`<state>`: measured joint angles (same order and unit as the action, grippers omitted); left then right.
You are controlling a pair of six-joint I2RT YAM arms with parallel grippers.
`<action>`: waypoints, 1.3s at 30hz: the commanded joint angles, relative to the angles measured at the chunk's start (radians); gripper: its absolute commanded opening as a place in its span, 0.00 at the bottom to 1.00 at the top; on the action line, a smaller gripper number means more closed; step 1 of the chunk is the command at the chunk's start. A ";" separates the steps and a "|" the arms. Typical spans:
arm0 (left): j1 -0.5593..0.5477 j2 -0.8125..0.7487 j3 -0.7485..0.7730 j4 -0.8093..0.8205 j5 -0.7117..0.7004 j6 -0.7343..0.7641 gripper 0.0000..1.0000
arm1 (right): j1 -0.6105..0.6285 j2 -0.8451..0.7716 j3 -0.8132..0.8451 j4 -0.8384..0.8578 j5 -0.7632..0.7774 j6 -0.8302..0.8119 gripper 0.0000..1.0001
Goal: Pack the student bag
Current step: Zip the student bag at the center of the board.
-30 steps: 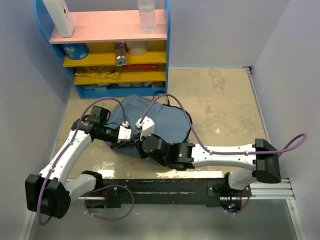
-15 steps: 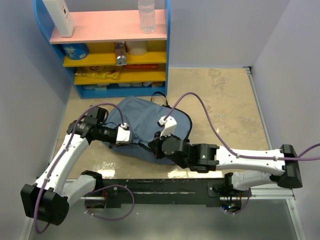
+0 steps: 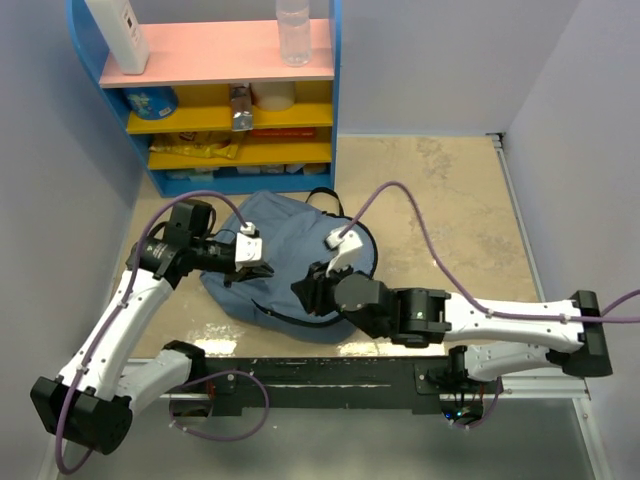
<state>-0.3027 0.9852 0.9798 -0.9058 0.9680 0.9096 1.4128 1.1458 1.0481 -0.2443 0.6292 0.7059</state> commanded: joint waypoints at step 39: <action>0.332 0.044 0.099 -0.314 0.063 0.242 0.79 | 0.025 0.629 0.273 0.115 -0.141 -0.425 0.38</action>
<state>0.0311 1.0340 1.0389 -1.1717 0.9596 1.0969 1.4528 1.7630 1.2758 -0.1387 0.5003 0.2939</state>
